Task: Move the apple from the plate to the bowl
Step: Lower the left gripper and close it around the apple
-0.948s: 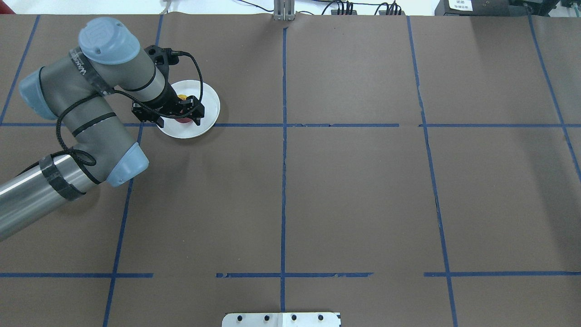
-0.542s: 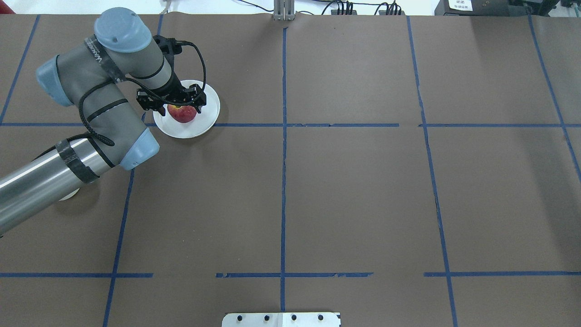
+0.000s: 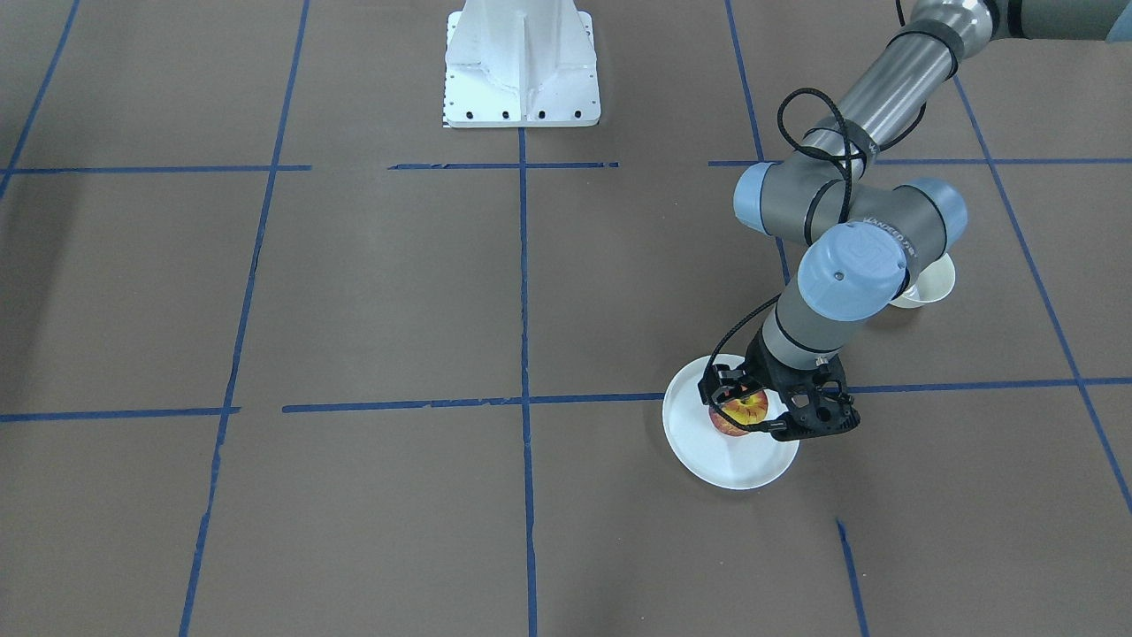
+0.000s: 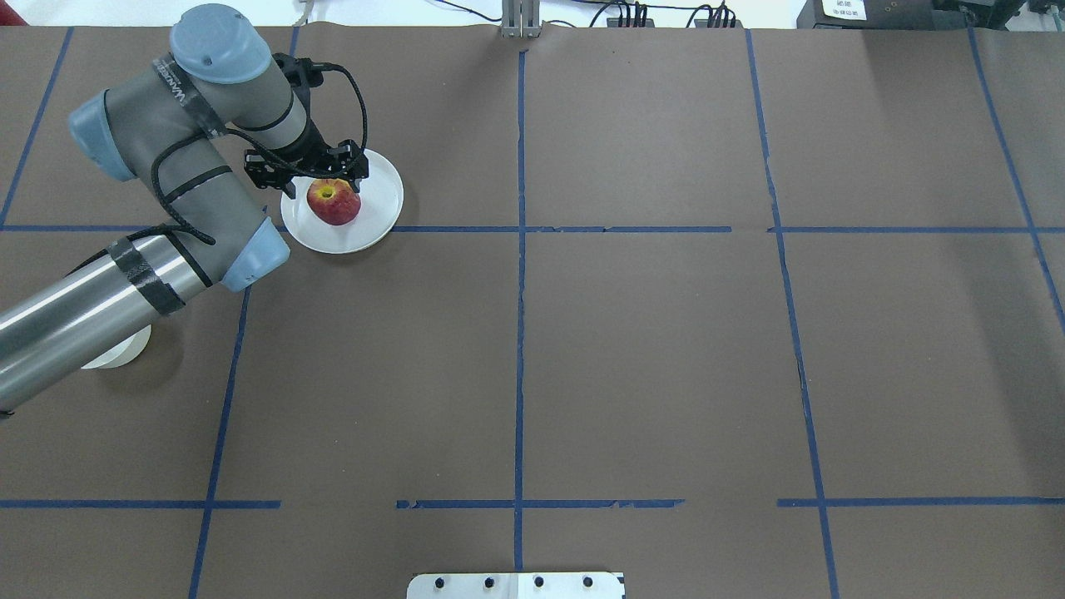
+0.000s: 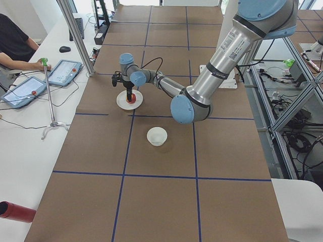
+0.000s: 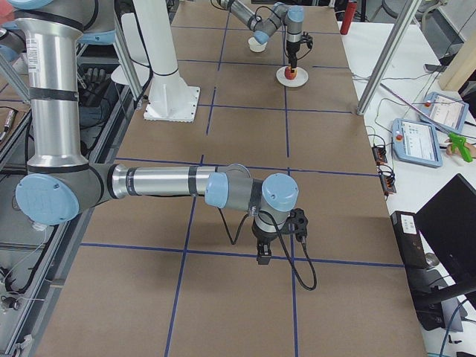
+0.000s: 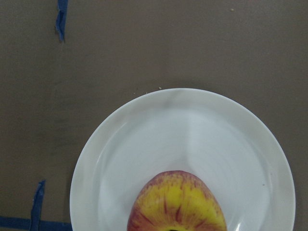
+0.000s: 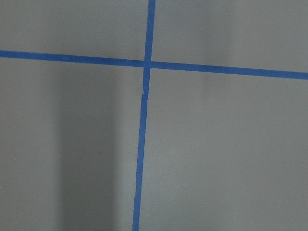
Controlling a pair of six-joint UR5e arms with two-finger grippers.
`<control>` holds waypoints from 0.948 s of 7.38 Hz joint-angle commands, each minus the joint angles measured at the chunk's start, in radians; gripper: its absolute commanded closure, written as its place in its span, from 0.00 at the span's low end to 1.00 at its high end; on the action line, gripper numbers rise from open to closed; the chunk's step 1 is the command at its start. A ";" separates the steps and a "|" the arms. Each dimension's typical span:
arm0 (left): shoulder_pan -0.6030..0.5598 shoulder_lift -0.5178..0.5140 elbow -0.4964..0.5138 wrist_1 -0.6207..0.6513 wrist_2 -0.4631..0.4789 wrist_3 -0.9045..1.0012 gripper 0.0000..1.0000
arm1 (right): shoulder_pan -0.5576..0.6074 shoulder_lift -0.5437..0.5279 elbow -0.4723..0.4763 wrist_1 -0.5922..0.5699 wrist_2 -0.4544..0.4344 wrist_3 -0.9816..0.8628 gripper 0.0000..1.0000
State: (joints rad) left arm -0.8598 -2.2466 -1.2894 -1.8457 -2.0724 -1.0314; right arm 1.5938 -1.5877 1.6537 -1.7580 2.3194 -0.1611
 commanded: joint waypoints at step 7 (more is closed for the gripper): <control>0.016 -0.027 0.096 -0.067 -0.002 0.005 0.00 | 0.000 0.000 0.000 0.000 0.000 0.000 0.00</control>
State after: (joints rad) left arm -0.8473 -2.2741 -1.1957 -1.9108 -2.0736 -1.0286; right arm 1.5938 -1.5876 1.6536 -1.7579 2.3194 -0.1611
